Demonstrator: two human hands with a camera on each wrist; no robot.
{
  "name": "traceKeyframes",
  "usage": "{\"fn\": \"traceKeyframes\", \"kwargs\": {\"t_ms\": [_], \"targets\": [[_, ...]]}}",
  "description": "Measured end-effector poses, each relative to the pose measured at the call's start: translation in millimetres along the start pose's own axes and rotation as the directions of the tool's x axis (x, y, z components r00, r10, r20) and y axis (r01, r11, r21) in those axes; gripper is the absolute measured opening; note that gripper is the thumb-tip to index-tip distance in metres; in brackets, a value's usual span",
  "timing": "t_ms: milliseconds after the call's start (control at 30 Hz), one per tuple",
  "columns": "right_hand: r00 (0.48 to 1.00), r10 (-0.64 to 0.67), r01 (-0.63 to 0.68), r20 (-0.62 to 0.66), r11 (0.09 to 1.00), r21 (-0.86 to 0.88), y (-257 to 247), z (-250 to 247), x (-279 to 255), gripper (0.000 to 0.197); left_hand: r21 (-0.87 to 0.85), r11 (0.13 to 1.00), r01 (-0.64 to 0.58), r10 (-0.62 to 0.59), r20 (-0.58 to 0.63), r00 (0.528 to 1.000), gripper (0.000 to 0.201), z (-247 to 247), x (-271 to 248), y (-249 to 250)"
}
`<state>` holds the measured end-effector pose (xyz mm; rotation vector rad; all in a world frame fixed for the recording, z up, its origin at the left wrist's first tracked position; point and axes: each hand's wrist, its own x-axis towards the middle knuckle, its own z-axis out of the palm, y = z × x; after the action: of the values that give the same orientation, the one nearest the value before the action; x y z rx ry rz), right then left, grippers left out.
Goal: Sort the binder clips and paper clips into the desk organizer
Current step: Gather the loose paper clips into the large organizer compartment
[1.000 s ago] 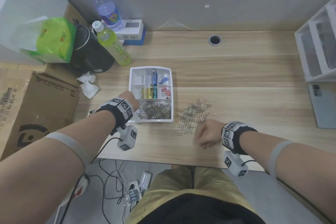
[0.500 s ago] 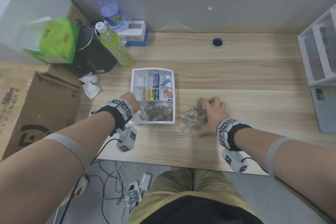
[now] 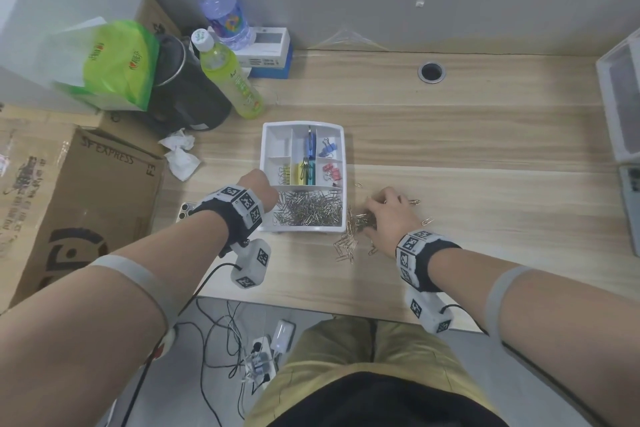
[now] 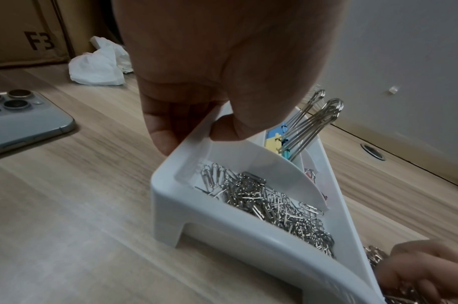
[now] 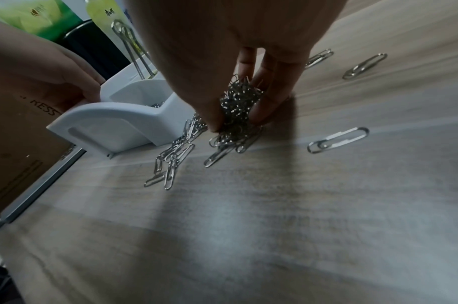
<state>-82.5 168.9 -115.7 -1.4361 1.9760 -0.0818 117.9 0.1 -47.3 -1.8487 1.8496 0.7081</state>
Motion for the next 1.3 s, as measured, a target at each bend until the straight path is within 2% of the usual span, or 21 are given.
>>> {"fn": "traceKeyframes", "kwargs": {"t_ms": [200, 533, 633, 800, 1033, 1167, 1300], "targets": [[1.0, -0.02, 0.02, 0.002, 0.999, 0.048, 2, -4, 3, 0.023, -0.023, 1.0, -0.012, 0.013, 0.015, 1.0, 0.024, -1, 1, 4], [0.999, 0.017, -0.022, 0.031, 0.987, 0.156, 9, -43, 8, 0.02, -0.027, 1.0, -0.007, 0.008, 0.025, 1.0, 0.022, -4, 1, 5], [0.999, 0.028, -0.038, 0.047, 0.975, 0.218, 1, -56, 12, 0.016, -0.038, 0.999, -0.012, 0.013, 0.034, 0.999, 0.02, -7, 0, 4], [0.998, -0.027, 0.011, 0.049, 0.956, 0.294, -32, -64, 20, 0.014, -0.048, 0.999, -0.014, 0.016, 0.046, 0.999, 0.021, -10, -1, 3], [0.991, -0.092, 0.06, 0.094, 0.953, 0.296, -80, -35, 32, 0.021, -0.088, 0.996, -0.017, 0.021, 0.047, 0.999, 0.021, -7, 2, -1], [0.977, -0.161, 0.12, 0.137, 0.957, 0.264, -86, -29, 30, 0.029, -0.104, 0.994, -0.016, 0.021, 0.045, 0.999, 0.019, -5, 3, -3], [0.973, -0.165, 0.111, 0.161, 0.948, 0.299, -80, -33, 29, 0.032, -0.102, 0.995, -0.021, 0.026, 0.046, 0.999, 0.019, -5, 2, -2]]}}
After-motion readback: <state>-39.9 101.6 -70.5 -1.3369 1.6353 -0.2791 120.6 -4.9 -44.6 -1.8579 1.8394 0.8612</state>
